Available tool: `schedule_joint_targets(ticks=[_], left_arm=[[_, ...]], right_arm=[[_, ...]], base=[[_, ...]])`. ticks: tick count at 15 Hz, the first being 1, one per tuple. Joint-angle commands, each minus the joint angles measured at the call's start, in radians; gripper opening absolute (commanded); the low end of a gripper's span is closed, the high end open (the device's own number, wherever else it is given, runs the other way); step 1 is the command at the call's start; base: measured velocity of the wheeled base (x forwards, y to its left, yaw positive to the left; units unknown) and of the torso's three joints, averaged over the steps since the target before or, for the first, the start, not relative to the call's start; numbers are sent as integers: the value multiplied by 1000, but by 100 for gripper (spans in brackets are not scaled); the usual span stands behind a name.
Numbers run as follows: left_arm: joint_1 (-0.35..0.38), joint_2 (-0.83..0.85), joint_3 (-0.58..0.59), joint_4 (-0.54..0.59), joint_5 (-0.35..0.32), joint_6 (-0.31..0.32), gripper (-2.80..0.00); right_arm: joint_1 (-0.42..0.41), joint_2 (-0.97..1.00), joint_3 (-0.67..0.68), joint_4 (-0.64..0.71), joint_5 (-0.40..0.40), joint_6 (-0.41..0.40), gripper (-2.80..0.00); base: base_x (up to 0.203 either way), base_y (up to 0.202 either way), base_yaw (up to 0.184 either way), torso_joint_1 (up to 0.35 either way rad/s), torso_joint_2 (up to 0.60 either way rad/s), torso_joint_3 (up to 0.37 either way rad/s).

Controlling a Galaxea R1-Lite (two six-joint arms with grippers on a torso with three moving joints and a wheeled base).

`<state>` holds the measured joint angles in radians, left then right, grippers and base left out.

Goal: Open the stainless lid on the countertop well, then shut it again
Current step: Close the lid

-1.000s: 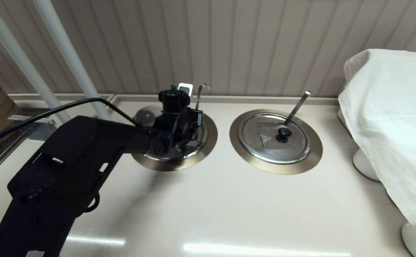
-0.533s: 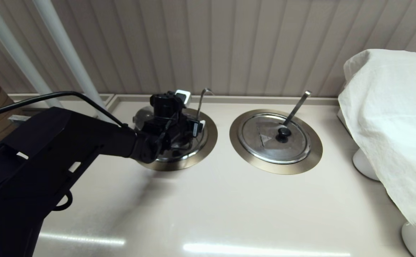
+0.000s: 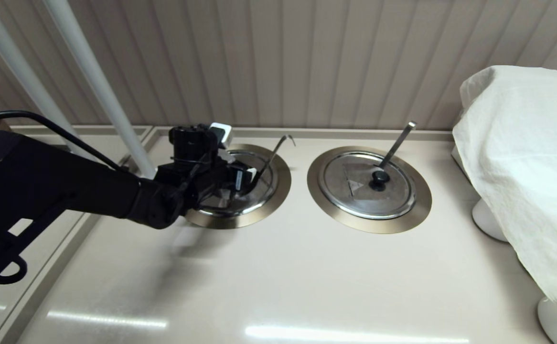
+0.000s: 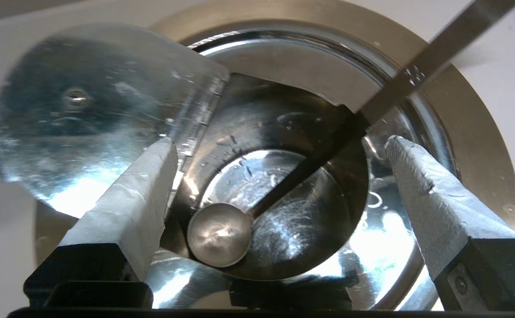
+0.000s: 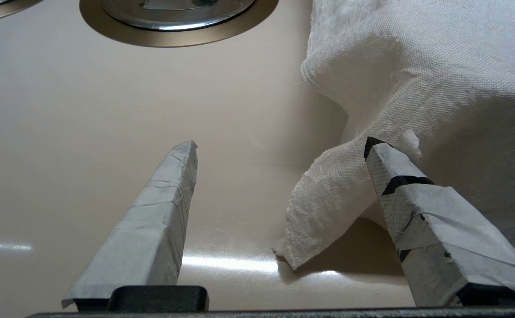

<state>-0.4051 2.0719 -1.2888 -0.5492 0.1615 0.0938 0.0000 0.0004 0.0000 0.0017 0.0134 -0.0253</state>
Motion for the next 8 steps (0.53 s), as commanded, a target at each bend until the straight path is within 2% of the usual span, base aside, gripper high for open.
schedule_joint_targets(ticks=[1,2,5,6,8], left_arm=[[21,-57,66,-75,2,1,0],[32,-60,79,-122,3,0,0],[39,-62,95,-134,1,-11,0],[44,-74,107,-139,1,-29,0],[91,-103,122,-147,0,-108,0]], right_arm=[[0,0,0,0,0,-1,0],[0,0,0,0,0,1,0],[0,0,0,0,0,1,0],[0,0,0,0,0,-1,0],[0,0,0,0,0,1,0]], base=[[0,0,0,0,0,0],[0,0,0,0,0,0],[0,0,0,0,0,0],[0,0,0,0,0,0],[0,0,0,0,0,0]])
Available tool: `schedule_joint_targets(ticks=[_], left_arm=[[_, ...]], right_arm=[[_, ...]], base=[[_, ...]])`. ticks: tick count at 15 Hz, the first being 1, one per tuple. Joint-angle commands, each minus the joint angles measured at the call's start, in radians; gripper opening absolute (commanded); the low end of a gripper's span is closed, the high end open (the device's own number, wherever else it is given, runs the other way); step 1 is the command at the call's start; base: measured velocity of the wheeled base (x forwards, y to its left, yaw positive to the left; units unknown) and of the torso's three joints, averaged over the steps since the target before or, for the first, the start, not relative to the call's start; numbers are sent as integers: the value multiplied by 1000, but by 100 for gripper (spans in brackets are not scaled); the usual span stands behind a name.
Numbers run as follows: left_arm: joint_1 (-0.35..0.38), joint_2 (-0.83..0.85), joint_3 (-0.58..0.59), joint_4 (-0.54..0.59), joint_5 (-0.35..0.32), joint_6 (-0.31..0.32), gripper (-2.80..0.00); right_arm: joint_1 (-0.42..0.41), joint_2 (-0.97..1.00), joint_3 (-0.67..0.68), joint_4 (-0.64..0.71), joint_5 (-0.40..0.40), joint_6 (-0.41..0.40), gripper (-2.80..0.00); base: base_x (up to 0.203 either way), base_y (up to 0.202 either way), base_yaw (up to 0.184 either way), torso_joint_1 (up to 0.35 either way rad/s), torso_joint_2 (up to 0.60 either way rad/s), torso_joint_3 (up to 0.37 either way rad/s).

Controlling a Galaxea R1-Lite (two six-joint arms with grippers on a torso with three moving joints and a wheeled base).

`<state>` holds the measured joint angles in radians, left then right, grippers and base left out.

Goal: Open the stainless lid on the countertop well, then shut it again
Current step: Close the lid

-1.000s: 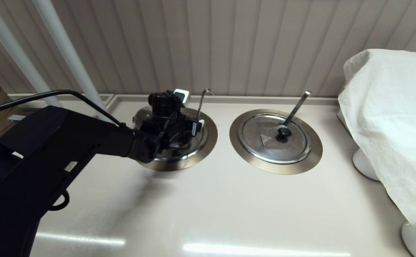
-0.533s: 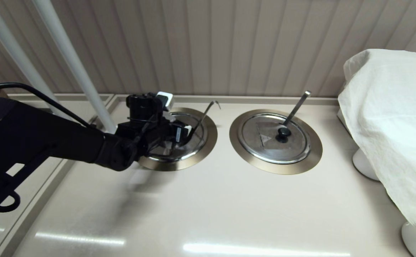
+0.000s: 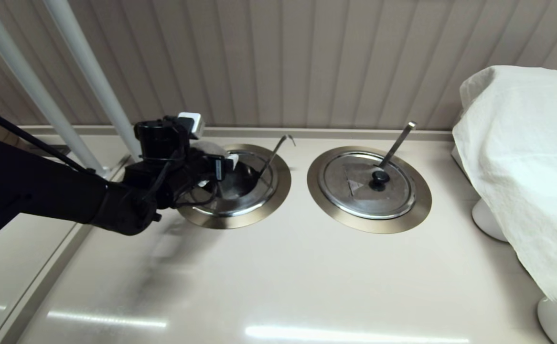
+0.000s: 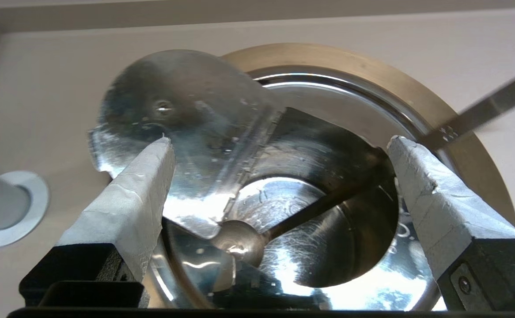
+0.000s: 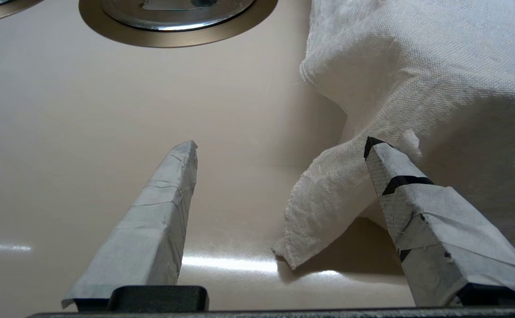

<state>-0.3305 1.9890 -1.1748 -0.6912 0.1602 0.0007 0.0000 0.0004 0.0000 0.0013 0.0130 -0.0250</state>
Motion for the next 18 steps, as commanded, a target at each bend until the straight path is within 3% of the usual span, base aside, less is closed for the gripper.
schedule_joint_targets(ticks=[1,5,7,9,13,18], left_arm=[[48,-27,8,-5,-1,-46,0],[112,-127,35,12,-123,-234,0],[139,-192,93,38,-257,-304,0],[208,-217,124,45,-409,-318,0],[254,-160,124,36,-435,-332,0],[285,-45,107,-70,-439,-370,0]], right_arm=[[-1,0,0,0,1,-1,0],[0,0,0,0,1,-1,0],[0,0,0,0,1,0,0],[0,0,0,0,1,-1,0],[0,0,0,0,1,0,0],[0,0,0,0,1,-1,0]], base=[[0,0,0,0,0,0],[0,0,0,0,0,0],[0,0,0,0,0,0],[0,0,0,0,0,0],[0,0,0,0,0,0],[0,0,0,0,0,0]])
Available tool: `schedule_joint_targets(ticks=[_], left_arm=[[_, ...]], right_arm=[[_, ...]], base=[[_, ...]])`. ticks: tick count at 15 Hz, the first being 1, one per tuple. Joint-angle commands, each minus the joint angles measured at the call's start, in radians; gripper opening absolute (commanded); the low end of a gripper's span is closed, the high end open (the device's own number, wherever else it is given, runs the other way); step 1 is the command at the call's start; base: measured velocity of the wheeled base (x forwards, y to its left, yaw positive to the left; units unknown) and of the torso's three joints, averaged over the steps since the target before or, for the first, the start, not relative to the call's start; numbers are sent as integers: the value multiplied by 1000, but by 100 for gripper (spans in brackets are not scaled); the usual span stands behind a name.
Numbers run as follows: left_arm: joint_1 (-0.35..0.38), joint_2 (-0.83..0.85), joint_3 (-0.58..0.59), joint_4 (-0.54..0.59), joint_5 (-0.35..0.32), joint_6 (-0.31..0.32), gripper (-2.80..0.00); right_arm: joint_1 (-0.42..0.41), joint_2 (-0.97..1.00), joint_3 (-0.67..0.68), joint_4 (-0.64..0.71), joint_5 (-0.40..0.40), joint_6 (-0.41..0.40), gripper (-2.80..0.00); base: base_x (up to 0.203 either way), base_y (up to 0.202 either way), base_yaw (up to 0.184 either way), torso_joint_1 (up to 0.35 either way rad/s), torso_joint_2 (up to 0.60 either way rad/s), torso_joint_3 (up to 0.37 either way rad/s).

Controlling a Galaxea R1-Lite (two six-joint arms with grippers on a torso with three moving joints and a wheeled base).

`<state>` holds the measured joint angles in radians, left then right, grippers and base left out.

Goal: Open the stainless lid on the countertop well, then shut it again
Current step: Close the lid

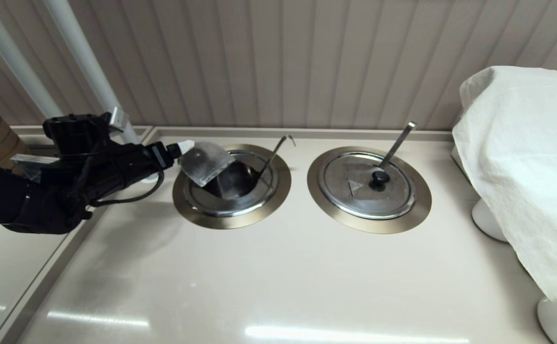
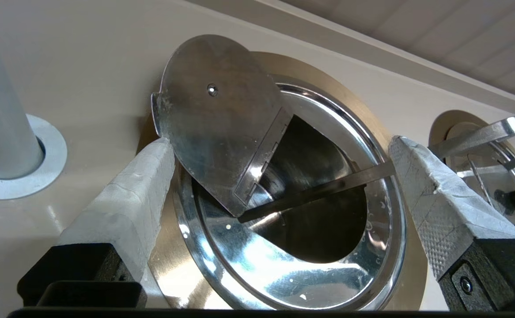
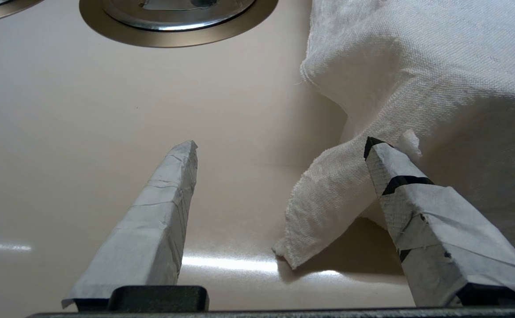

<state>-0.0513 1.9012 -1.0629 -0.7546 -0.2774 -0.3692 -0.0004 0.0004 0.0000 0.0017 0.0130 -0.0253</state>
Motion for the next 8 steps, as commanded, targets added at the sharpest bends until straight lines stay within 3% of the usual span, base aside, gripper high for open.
schedule_joint_targets(ticks=[1,8], left_arm=[[10,54,-12,-9,-9,-32,0],[36,141,-8,-83,-38,-43,0]], right_arm=[[0,0,0,0,1,-1,0],[0,0,0,0,1,-1,0]], base=[[0,0,0,0,0,0],[0,0,0,0,0,0]])
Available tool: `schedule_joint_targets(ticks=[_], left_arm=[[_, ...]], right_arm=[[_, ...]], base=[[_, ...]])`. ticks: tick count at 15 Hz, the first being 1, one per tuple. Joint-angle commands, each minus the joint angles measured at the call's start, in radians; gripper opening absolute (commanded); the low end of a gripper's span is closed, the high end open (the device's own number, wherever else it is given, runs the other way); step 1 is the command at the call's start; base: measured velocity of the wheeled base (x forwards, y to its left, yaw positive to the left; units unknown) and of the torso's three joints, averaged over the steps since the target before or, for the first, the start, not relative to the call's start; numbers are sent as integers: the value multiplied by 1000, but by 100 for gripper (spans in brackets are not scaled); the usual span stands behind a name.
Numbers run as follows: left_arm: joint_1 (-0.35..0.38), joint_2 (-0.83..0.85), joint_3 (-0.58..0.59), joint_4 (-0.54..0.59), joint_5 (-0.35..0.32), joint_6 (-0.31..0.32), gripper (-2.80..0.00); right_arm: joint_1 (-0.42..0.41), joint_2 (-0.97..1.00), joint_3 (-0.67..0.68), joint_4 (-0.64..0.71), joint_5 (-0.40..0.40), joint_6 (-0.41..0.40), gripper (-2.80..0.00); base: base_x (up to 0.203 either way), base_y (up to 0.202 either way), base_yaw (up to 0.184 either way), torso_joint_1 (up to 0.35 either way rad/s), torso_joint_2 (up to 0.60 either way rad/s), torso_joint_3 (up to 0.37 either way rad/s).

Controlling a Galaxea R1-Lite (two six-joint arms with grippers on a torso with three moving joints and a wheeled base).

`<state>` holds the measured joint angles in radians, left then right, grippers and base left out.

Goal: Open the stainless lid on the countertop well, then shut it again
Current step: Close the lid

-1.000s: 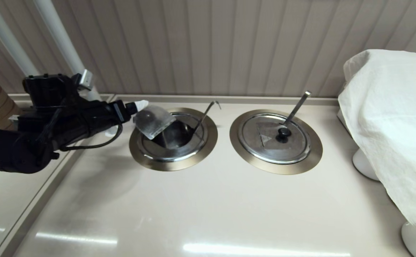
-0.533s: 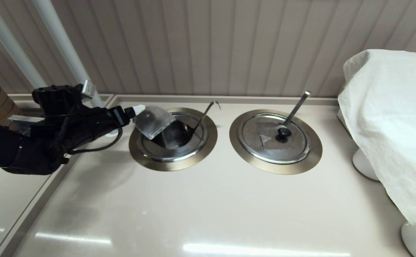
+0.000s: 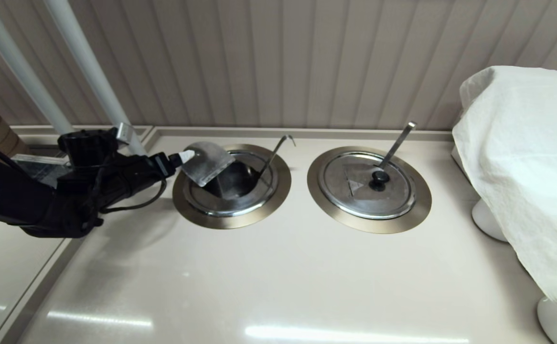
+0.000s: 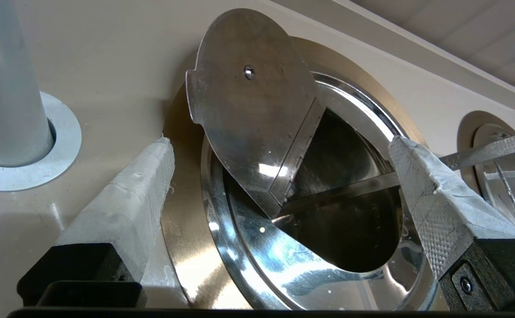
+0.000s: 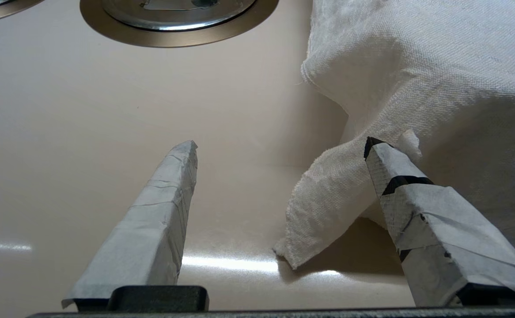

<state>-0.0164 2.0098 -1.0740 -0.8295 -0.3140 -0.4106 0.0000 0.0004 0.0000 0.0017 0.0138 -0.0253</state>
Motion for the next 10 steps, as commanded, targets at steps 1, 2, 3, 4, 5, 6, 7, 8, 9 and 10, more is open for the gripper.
schedule_joint_targets(ticks=[1,2,3,4,5,6,7,8,9,10], left_arm=[[1,48,5,-25,-3,-2,0],[1,57,4,-31,-7,-2,0],[5,66,1,-31,-19,-2,0],[18,67,-1,-30,-35,-3,0],[25,70,-1,-30,-51,-4,0],[29,81,-2,-31,-55,-5,0],[29,92,-4,-31,-58,-5,0],[29,111,-8,-33,-60,-4,0],[28,132,-21,-34,-61,-5,0],[26,154,-40,-34,-62,-5,0]], right_arm=[[0,0,0,0,0,0,0],[0,0,0,0,0,-1,0],[0,0,0,0,0,-1,0],[0,0,0,0,0,-1,0],[0,0,0,0,0,1,0],[0,0,0,0,0,0,0],[0,0,0,0,0,0,0],[0,0,0,0,0,-1,0],[0,0,0,0,0,-1,0],[-1,0,0,0,0,-1,0]], base=[[0,0,0,0,0,0],[0,0,0,0,0,0],[0,0,0,0,0,0],[0,0,0,0,0,0],[0,0,0,0,0,0],[0,0,0,0,0,0],[0,0,0,0,0,0],[0,0,0,0,0,0],[0,0,0,0,0,0],[0,0,0,0,0,0]])
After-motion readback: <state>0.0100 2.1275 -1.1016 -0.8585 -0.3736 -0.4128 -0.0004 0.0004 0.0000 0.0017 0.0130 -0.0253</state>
